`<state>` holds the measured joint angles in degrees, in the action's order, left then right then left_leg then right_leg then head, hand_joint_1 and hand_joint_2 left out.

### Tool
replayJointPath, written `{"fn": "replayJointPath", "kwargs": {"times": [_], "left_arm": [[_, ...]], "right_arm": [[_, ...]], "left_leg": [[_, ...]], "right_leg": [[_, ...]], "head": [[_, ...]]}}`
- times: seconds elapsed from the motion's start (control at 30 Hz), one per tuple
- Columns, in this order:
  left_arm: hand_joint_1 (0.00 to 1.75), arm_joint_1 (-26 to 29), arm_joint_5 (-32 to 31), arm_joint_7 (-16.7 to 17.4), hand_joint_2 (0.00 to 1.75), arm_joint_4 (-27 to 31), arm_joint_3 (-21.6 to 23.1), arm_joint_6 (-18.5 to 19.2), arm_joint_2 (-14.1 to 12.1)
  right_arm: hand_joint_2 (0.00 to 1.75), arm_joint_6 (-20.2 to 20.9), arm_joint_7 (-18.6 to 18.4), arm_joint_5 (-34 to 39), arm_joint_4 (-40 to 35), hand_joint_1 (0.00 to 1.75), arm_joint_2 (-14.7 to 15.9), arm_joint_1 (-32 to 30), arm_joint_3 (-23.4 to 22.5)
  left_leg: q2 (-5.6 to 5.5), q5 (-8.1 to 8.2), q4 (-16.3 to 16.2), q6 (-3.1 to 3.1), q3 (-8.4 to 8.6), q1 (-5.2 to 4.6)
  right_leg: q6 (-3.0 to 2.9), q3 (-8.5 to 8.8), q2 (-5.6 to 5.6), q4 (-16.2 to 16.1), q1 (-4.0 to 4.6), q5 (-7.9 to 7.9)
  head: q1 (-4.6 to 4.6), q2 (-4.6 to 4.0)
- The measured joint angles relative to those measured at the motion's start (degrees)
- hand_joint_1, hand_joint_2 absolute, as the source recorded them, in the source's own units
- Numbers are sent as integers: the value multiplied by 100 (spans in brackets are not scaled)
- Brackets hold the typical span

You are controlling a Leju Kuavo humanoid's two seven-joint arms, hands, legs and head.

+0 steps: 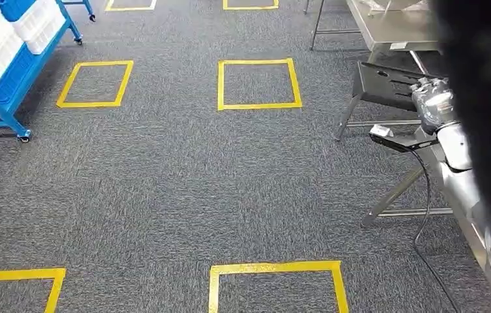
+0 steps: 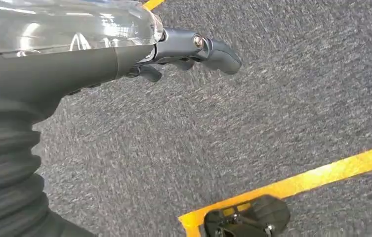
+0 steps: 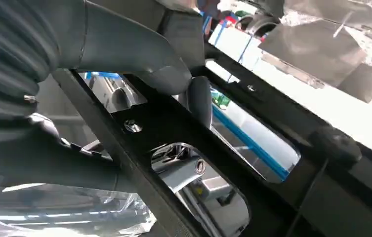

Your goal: Take the parts from the cabinet and place them on the table.

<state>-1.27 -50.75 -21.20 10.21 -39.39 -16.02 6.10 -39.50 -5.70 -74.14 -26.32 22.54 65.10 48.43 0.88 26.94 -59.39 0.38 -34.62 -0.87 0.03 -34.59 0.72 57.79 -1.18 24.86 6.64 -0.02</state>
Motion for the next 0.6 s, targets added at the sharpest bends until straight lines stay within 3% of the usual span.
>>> {"fn": "replayJointPath", "kwargs": {"times": [0.03, 0.1, 0.13, 0.17, 0.2, 0.27, 0.3, 0.33, 0.4, 0.47, 0.5, 0.53, 0.6], "left_arm": [[0, 0, 2, 0, 175, 0, -9, 0, 0], [0, 2, 2, 0, 175, 0, -26, 0, 2], [0, 2, 2, -2, 175, 0, -31, 4, 2], [0, 6, 9, -2, 175, 0, -35, 7, 4], [0, 7, 15, -2, 175, 0, -37, 9, 4], [0, 7, 15, -4, 175, 0, -42, 9, 2], [0, 14, 15, -9, 175, 0, -44, 9, 0], [0, 13, 15, -11, 175, 0, -46, 9, 2], [0, 15, 2, -13, 175, 0, -46, 4, 0], [0, 14, -4, -11, 175, 0, -46, -2, 0], [0, 13, -7, -9, 175, 0, -46, -4, 2], [0, 14, -9, -9, 175, 0, -46, -7, 2], [0, 33, -15, 0, 175, 0, -48, -17, 0]], "right_arm": [[175, 2, -11, 0, 13, 175, -33, 16, 0], [175, 0, -11, 0, 42, 175, -99, 14, 0], [175, 0, -11, -2, 57, 175, -125, 10, 0], [175, 0, -11, -2, 74, 175, -142, 7, 0], [175, -2, -11, -2, 92, 175, -149, 8, 0], [175, -4, -7, -2, 107, 175, -153, 23, 0], [175, -4, -2, -2, 114, 175, -153, 29, 0], [175, -2, -2, 0, 127, 175, -153, 46, 0], [175, -2, 28, 6, 149, 175, -151, 42, 0], [175, -2, 76, 28, 175, 175, -121, 38, 0], [175, -2, 111, 42, 182, 175, -96, 36, 0], [175, -2, 124, 57, 186, 175, -75, 48, 0], [175, -2, 138, 74, 192, 175, -44, 48, 0]], "left_leg": [[-31, 205, -326, -25, -138, 11], [-40, 631, -1301, -69, -571, 56], [-40, 728, -1672, -86, -748, 69], [-40, 673, -1740, -95, -791, 88], [-41, 493, -1508, -98, -690, 103], [-68, -38, -476, -82, -197, 127], [-178, -165, -43, -69, -7, 142], [-222, -96, 80, -63, 75, 113], [-201, -110, 81, -22, 48, 97], [-162, -164, 161, 86, 70, 88], [-125, -201, 208, 137, 91, 99], [-120, -216, 224, 172, 87, 97], [-92, -212, 224, 190, 81, 80]], "right_leg": [[-36, -5, -5, 2, -3, -6], [-48, -9, -56, 4, 8, -6], [-48, -10, -78, 9, 12, -6], [-47, -9, -100, 12, 11, -6], [-46, -9, -128, 21, 9, -5], [-18, -6, -182, 50, -5, 13], [4, -19, -199, 65, -15, 26], [39, -58, -234, 96, 15, 29], [115, -82, -273, 71, -3, -10], [206, -83, -294, 44, -34, -22], [204, -120, -218, 140, -54, 70], [204, -239, -148, 391, -47, 259], [231, -665, -141, 1332, -47, 703]], "head": [[0, 0], [0, -2], [0, -2], [0, 0], [0, 0], [0, -2], [0, -2], [0, 0], [-2, -2], [0, -2], [-2, -2], [-2, -2], [-2, 0]]}}
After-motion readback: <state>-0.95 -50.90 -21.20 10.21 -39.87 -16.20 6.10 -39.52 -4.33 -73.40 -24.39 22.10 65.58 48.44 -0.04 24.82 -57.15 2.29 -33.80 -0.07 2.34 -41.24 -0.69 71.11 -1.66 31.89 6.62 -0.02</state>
